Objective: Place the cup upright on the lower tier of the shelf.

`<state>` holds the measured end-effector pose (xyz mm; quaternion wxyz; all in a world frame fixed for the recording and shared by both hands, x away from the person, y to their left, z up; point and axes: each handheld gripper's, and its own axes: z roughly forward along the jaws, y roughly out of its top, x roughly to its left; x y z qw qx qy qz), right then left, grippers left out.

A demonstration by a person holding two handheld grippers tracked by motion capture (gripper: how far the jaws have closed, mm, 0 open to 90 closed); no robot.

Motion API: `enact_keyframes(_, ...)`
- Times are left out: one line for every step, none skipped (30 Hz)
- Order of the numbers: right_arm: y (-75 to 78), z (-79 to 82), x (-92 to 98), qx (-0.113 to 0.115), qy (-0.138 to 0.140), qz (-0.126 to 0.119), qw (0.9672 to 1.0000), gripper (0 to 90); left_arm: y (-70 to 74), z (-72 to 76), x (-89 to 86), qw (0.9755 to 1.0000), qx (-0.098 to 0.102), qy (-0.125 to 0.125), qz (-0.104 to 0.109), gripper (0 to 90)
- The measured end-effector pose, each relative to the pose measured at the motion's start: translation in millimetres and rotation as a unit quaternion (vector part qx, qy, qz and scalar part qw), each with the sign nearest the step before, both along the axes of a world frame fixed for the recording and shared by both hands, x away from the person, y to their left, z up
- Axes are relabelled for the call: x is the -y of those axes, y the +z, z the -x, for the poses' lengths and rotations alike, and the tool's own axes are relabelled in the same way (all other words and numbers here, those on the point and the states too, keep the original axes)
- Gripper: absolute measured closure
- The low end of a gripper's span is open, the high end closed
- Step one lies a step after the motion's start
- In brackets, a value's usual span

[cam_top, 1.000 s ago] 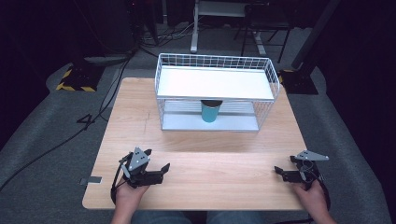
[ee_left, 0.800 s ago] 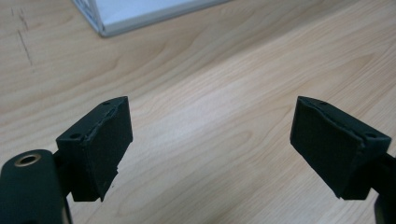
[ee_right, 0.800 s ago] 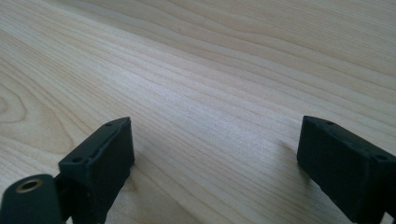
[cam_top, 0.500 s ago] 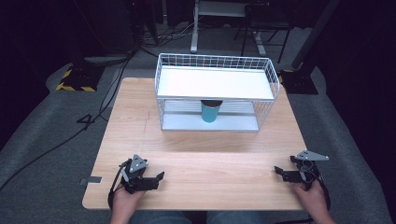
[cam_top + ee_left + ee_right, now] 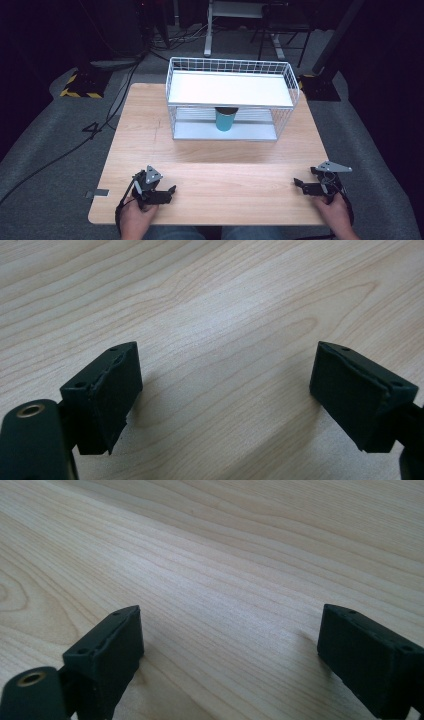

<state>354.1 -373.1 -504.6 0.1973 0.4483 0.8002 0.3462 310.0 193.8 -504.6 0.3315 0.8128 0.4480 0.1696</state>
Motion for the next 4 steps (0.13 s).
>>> enact_keyframes(0.0,0.0,0.0,0.000,0.000,0.000,1.0000,11.3,0.0,0.0,0.0,1.0000,0.000,0.000,0.000,14.0)
enact_keyframes(0.0,0.0,0.0,0.000,0.000,0.000,1.0000,11.3,0.1,-0.2,0.7,1.0000,0.001,0.003,-0.001,14.0)
enact_keyframes(0.0,0.0,0.0,0.000,0.000,0.000,1.0000,11.3,0.1,-0.2,0.7,1.0000,0.001,0.003,-0.001,14.0)
enact_keyframes(0.0,0.0,0.0,0.000,0.000,0.000,1.0000,11.3,0.0,-0.2,0.9,1.0000,0.001,0.004,-0.001,14.0)
